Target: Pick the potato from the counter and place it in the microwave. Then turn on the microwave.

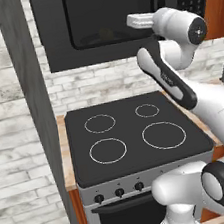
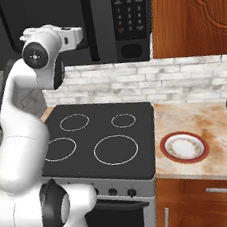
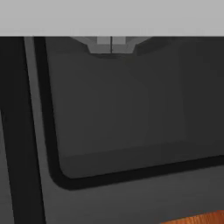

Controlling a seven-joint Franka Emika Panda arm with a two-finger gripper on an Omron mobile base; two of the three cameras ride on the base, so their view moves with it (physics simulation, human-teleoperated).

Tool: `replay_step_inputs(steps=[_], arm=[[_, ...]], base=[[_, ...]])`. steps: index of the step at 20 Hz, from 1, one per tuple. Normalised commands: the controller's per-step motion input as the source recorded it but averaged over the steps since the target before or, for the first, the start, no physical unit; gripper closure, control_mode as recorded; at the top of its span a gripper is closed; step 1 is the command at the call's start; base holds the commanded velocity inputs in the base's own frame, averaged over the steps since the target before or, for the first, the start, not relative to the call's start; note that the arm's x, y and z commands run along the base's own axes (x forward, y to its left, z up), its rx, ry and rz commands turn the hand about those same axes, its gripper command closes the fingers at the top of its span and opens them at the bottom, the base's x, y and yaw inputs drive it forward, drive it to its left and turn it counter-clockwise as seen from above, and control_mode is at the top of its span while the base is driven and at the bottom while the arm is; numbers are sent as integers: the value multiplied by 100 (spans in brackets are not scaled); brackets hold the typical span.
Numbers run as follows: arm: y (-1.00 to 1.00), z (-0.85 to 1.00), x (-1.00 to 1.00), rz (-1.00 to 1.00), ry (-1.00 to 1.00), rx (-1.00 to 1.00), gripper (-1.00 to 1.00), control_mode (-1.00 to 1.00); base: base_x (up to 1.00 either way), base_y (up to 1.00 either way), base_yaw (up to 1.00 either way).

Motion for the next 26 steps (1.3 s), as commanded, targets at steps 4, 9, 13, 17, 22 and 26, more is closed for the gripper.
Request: replay_step_inputs(steps=[4, 9, 13, 17, 22, 26], arm=[[-4, 53, -97, 8, 15, 0, 100, -100], [-26, 48, -71, -2, 26, 0, 100, -100], [-57, 2, -24, -5, 16, -9, 100, -100], [-57, -12, 0, -7, 10, -6, 100, -100], [-50, -31, 0, -6, 6, 0, 100, -100], [-44, -41, 0, -6, 7, 0, 100, -100]], base=[[0, 0, 0], [0, 0, 0], [0, 0, 0], [0, 0, 0], [0, 0, 0], [0, 0, 0]])
